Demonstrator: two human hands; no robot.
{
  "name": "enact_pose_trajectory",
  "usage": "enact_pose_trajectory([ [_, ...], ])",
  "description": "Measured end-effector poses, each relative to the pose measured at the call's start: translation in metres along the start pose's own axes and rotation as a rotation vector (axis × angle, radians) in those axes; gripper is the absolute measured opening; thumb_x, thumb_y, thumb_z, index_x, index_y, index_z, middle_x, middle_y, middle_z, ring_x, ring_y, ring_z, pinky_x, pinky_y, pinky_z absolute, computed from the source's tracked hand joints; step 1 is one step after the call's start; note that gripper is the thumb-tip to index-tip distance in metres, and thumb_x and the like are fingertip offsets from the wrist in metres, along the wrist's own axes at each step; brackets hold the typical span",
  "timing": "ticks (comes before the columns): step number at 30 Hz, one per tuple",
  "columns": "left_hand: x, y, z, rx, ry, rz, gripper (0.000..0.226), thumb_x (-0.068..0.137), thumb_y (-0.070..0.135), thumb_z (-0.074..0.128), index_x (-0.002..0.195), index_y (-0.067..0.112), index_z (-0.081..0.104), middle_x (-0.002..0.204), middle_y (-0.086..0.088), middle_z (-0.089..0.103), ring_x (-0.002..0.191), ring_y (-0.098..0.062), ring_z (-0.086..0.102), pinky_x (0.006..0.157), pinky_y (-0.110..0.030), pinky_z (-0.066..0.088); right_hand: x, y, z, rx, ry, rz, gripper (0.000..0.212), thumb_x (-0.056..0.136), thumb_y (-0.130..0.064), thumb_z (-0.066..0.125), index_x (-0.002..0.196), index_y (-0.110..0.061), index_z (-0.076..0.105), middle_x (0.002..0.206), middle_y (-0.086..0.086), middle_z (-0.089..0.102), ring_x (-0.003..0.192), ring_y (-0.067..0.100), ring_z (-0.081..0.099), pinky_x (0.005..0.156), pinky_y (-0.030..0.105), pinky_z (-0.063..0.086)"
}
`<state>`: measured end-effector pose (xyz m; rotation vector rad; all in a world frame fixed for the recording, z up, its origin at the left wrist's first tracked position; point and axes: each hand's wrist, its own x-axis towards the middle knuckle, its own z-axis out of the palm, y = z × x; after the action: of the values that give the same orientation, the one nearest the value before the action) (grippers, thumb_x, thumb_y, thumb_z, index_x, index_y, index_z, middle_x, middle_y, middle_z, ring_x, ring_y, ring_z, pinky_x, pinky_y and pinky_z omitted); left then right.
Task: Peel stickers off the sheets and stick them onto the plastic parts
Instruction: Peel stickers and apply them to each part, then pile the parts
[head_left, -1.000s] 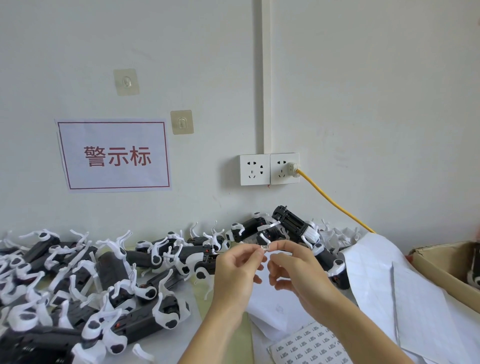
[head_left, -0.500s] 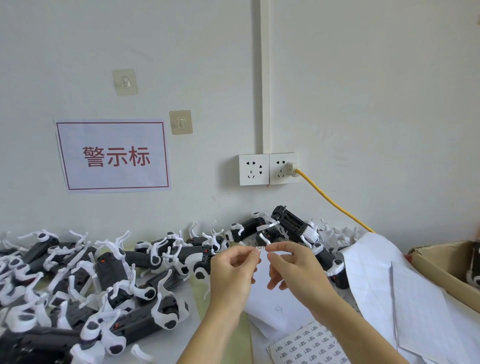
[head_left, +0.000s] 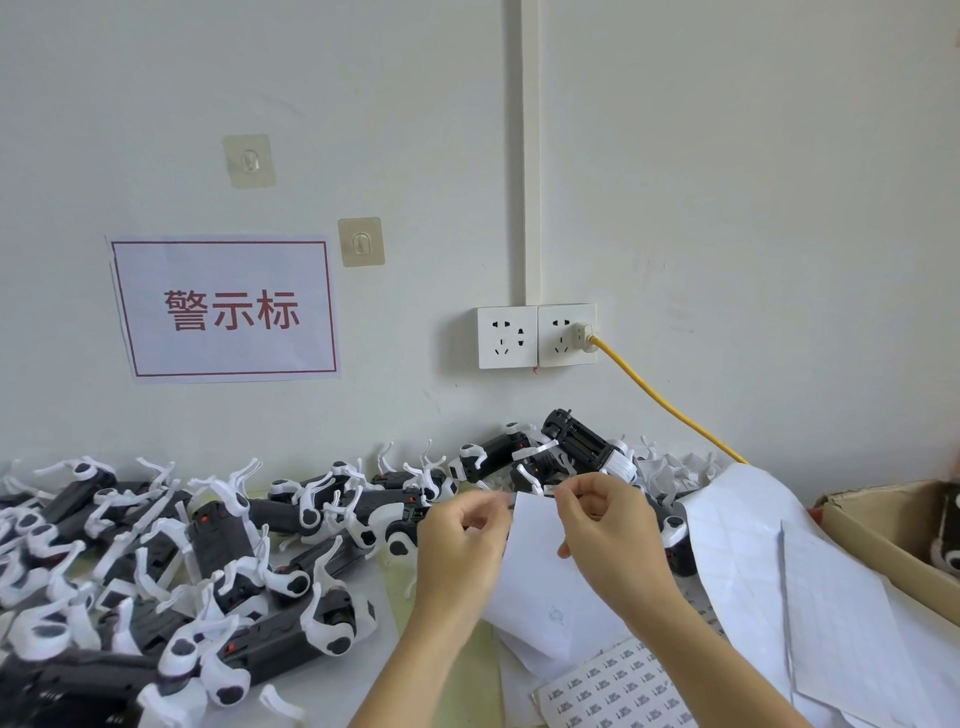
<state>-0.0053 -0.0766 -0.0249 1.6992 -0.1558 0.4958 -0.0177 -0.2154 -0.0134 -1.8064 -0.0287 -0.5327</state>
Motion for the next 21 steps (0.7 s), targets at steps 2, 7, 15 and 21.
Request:
enact_pose_trajectory([
  [2, 0.005, -0.003, -0.008, 0.254, 0.119, 0.133, 0.032, 0.087, -0.004, 0.055, 0.102, 0.018, 0.072, 0.092, 0.010, 0.069, 0.096, -0.018, 0.062, 0.079, -0.020, 0.042, 0.002, 0.001, -0.003, -0.004, 0.009, 0.009, 0.016, 0.097, -0.017, 0.058, 0.083, -0.020, 0.066, 0.057, 0.002, 0.064, 0.047, 0.008, 0.063, 0.040, 0.012, 0.038],
  [7, 0.015, -0.021, -0.030, 0.943, -0.006, 0.141, 0.075, 0.083, 0.010, 0.056, 0.150, 0.032, 0.033, 0.155, 0.014, 0.031, 0.151, -0.017, 0.013, 0.117, -0.046, 0.021, 0.002, 0.003, -0.003, -0.035, -0.027, 0.025, 0.016, 0.097, -0.018, 0.056, 0.085, -0.022, 0.066, 0.054, -0.003, 0.059, 0.050, 0.009, 0.065, 0.039, 0.012, 0.038],
  [15, 0.015, -0.027, -0.031, 1.183, 0.047, 0.057, 0.050, 0.094, 0.035, 0.062, 0.139, 0.045, 0.042, 0.125, 0.017, 0.049, 0.127, -0.016, 0.031, 0.089, -0.038, 0.023, 0.001, 0.004, -0.002, -0.078, -0.082, 0.018, 0.015, 0.099, -0.024, 0.056, 0.087, -0.023, 0.065, 0.053, -0.007, 0.057, 0.051, 0.005, 0.065, 0.039, 0.011, 0.035],
  [21, 0.012, -0.011, -0.033, 1.022, 0.267, 0.053, 0.043, 0.087, 0.051, 0.067, 0.120, 0.025, 0.059, 0.105, 0.002, 0.061, 0.097, -0.024, 0.062, 0.079, -0.036, 0.045, 0.000, 0.002, -0.002, -0.064, -0.087, -0.010, 0.014, 0.098, -0.024, 0.055, 0.087, -0.022, 0.062, 0.062, -0.002, 0.063, 0.051, 0.004, 0.063, 0.040, 0.010, 0.037],
])
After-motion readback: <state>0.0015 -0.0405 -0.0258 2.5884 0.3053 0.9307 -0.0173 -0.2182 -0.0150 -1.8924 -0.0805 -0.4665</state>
